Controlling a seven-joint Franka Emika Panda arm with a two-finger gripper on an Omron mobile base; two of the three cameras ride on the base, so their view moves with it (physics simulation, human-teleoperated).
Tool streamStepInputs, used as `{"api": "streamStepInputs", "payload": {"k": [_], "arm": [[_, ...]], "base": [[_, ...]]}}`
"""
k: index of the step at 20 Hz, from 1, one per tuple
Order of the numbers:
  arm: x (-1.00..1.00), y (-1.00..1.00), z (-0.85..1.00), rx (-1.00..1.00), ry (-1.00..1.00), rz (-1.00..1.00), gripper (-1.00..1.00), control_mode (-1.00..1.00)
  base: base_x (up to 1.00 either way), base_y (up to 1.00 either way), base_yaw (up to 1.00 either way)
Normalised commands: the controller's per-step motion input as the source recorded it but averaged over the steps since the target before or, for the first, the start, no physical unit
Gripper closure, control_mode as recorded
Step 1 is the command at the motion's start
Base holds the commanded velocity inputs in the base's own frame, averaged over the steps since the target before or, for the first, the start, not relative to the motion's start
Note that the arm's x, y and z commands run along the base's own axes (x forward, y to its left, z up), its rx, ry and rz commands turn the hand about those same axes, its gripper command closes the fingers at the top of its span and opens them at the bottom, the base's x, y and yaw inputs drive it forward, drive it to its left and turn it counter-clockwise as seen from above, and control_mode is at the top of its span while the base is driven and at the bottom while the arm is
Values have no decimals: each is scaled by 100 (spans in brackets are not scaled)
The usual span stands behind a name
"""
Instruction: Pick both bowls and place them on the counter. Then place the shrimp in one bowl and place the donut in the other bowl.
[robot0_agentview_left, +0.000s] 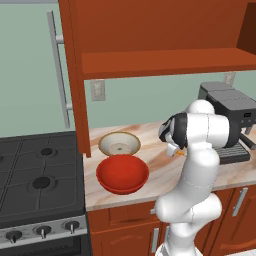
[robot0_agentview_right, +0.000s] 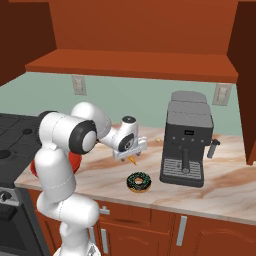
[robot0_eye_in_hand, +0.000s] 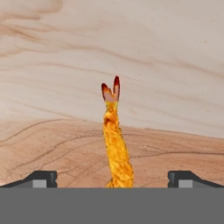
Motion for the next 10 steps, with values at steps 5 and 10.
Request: {"api": "streamStepInputs", "payload": {"k": [5, 10], "arm": [[2, 1, -21, 0, 1, -1, 100, -100], [-1, 0, -29, 0, 0, -2, 100, -100]], "base": [[0, 0, 0], [0, 0, 0]]}}
